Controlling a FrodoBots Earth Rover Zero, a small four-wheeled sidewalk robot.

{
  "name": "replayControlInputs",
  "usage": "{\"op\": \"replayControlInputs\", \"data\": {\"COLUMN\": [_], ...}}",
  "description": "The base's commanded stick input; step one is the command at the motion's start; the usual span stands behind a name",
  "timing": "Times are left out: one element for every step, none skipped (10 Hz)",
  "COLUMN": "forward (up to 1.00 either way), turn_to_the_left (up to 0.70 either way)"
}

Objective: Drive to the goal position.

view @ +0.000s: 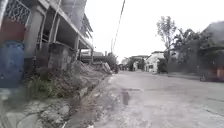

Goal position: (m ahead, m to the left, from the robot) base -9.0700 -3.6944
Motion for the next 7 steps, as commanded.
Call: {"op": "replayControlInputs", "data": {"forward": [0.05,0.06,0.05,0.05,0.06,0.05,0.06], "turn_to_the_left": [-0.1,-0.12,-0.1,-0.1,-0.12,-0.11,-0.12]}}
